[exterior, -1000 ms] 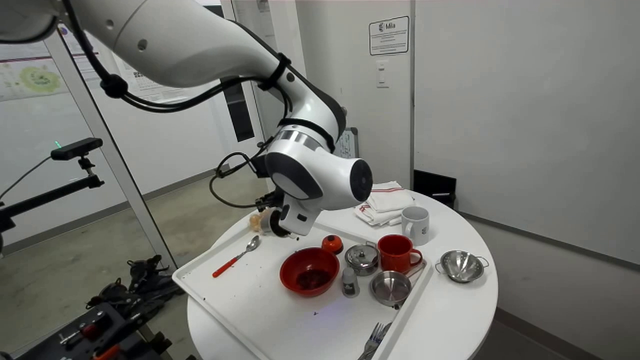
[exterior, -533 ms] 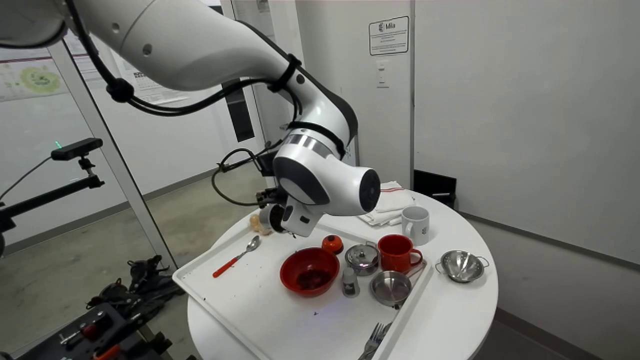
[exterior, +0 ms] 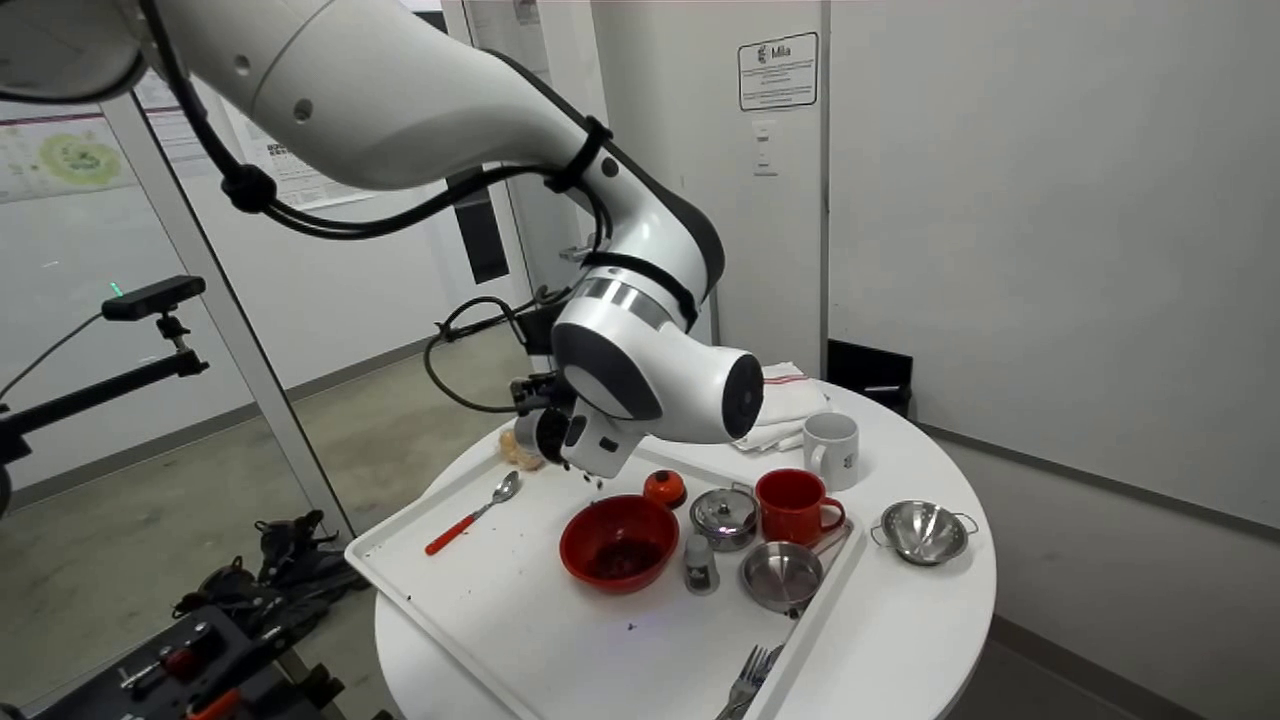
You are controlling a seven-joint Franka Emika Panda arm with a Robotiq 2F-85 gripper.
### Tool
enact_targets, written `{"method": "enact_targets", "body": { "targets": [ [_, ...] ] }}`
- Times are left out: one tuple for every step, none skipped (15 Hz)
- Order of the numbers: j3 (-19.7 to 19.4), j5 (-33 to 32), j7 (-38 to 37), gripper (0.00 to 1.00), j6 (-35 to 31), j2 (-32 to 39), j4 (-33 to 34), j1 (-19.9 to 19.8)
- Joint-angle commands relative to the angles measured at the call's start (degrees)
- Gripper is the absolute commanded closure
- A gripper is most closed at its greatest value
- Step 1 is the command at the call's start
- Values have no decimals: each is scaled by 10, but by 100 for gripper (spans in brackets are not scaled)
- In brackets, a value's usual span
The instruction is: Pour some of the things in the jug into the bowl
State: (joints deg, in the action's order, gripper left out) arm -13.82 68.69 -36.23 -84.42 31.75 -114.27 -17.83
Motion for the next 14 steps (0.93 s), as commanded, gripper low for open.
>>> {"method": "enact_targets", "body": {
  "targets": [
    [-10, 4, -9, 90, -14, 1, 8, 16],
    [-11, 0, -10, 90, -27, -1, 6, 22],
    [-11, -4, -12, 90, -41, -4, 5, 28],
    [-11, -9, -13, 90, -54, -5, 4, 33],
    [-10, -14, -14, 90, -69, -7, 3, 40],
    [-9, -19, -15, 90, -80, -8, 2, 45],
    [-8, -25, -16, 90, -92, -11, 1, 52],
    [-7, -31, -18, 90, -101, -12, 0, 59],
    [-6, -36, -20, 90, -114, -16, -2, 66],
    [-5, -40, -23, 90, -125, -21, -4, 73],
    [-4, -48, -26, 90, -139, -29, -8, 82],
    [-4, -56, -27, 90, -155, -38, -12, 91],
    [-4, -67, -27, 90, -175, -53, -19, 103],
    [-3, -81, -28, 90, -193, -64, -23, 113]
  ]
}}
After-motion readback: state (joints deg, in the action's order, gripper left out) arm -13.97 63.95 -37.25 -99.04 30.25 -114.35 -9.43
